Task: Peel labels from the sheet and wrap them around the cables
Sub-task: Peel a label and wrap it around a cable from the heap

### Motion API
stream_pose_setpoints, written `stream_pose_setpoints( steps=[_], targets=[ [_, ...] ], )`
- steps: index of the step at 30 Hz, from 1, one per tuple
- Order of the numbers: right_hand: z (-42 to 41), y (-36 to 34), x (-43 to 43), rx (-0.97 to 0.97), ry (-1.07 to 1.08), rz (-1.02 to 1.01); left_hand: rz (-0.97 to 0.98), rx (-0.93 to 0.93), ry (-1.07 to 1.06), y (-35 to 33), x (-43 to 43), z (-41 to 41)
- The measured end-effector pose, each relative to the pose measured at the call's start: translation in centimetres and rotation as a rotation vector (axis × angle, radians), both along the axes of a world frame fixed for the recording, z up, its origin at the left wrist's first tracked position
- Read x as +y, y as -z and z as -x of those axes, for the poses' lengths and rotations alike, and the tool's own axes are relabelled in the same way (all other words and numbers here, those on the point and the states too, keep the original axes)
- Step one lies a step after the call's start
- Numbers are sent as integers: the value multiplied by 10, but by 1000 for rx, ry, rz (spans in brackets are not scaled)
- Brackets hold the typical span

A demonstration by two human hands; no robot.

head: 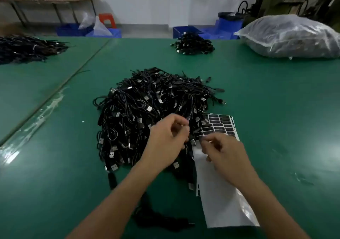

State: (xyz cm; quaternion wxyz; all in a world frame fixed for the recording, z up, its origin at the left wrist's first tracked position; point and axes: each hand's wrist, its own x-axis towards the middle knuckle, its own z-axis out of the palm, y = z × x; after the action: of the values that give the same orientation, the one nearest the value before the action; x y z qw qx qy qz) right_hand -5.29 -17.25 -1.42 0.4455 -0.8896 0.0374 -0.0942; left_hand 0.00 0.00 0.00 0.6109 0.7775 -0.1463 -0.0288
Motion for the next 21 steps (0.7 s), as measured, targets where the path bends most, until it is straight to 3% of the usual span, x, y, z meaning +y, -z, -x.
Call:
stream_pose_setpoints(
  steps=[3, 7, 12, 21],
  targets=[
    [-17, 5, -2, -67, 74, 104, -124, -131, -117, 5, -11, -18],
    [-36, 3, -2, -92, 74, 170, -294, -140, -156, 11, -18, -26],
    [-66, -7, 9, -140, 113, 76, -560, -120, -147, 3, -20, -37],
    [-92, 10, 20, -45, 184, -80, -696, -107, -128, 4, -18, -39]
  ],
)
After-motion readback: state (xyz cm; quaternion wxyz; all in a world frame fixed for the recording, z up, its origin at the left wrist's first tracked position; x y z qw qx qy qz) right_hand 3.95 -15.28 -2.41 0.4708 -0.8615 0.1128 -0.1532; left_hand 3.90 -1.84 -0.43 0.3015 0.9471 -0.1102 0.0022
